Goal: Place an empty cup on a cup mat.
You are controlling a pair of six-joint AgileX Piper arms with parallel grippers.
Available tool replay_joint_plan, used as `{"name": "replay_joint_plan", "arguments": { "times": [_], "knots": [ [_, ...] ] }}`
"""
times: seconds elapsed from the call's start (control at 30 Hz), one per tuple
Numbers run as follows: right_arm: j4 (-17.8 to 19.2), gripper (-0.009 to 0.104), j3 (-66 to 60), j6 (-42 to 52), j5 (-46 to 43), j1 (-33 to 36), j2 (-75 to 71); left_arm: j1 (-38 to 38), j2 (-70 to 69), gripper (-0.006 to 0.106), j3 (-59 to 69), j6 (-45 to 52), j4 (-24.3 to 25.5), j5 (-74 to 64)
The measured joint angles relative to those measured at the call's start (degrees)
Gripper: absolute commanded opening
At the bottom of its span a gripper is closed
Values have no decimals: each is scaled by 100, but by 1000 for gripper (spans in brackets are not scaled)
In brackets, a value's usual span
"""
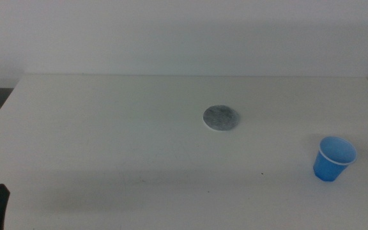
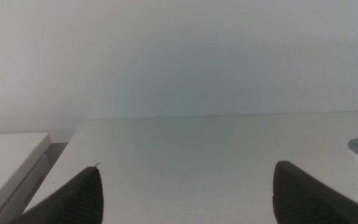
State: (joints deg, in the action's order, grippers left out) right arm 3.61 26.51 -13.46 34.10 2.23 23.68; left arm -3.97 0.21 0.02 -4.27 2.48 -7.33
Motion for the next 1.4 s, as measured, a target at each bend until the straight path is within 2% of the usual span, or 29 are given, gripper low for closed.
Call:
{"name": "replay_joint_plan", "arguments": {
  "times": [0.27, 0.43, 0.57, 0.77, 0.93, 1.2, 1.4],
  "knots": [
    [56, 93, 2706, 0, 2042, 0, 2115, 0, 0, 94, 0, 0, 0, 0],
    [30, 93, 3609, 0, 3004, 0, 3007, 0, 0, 94, 0, 0, 0, 0],
    [19, 93, 3806, 0, 2957, 0, 3446, 0, 0, 94, 0, 0, 0, 0],
    [-4, 93, 3828, -37, 2298, 0, 3699, 0, 0, 94, 0, 0, 0, 0],
    [-223, 93, 3828, -16, 2054, 0, 3737, 0, 0, 94, 0, 0, 0, 0],
    [-260, 93, 4179, 43, 2711, 0, 4532, 0, 0, 94, 0, 0, 0, 0],
    [-282, 93, 4225, 68, 2818, 0, 5524, 0, 0, 94, 0, 0, 0, 0]
  ]
}}
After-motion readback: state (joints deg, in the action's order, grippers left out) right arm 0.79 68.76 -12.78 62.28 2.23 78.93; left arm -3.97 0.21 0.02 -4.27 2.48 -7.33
